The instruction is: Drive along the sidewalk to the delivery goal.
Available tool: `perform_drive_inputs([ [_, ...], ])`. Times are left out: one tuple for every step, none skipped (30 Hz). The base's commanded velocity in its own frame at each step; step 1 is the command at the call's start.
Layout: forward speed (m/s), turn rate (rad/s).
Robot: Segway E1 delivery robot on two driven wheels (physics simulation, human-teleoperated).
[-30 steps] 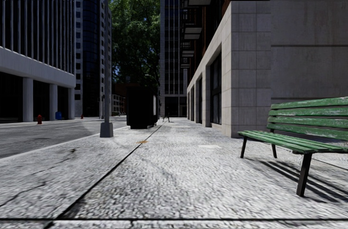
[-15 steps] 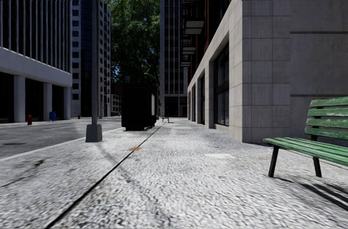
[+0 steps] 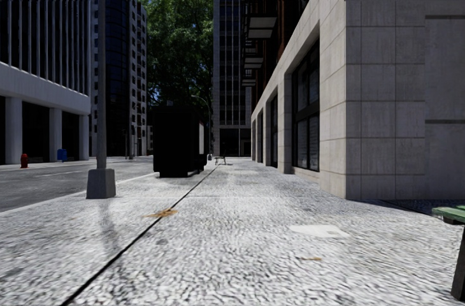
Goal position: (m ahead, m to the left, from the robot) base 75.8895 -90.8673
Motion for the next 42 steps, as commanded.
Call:
perform_drive_inputs([
  [2.0,0.0],
  [2.0,0.0],
  [2.0,0.0],
  [2.0,0.0],
  [2.0,0.0],
  [2.0,0.0],
  [2.0,0.0],
  [2.0,0.0],
  [2.0,0.0],
  [2.0,0.0],
  [2.0,0.0],
  [2.0,0.0],
  [2.0,0.0],
  [2.0,0.0],
  [2.0,0.0],
  [2.0,0.0],
  [2.0,0.0],
  [2.0,0.0],
  [2.0,0.0],
  [2.0,0.0],
  [2.0,0.0],
  [2.0,0.0],
  [2.0,0.0],
  [2.0,0.0],
  [2.0,0.0],
  [2.0,0.0],
  [2.0,0.0],
  [2.0,0.0],
  [2.0,0.0],
  [2.0,0.0],
  [2.0,0.0],
  [2.0,0.0],
  [2.0,0.0],
  [2.0,0.0],
  [2.0,0.0],
  [2.0,0.0],
  [2.0,0.0],
  [2.0,0.0],
  [2.0,0.0],
  [2.0,0.0],
  [2.0,0.0],
  [2.0,0.0],
])
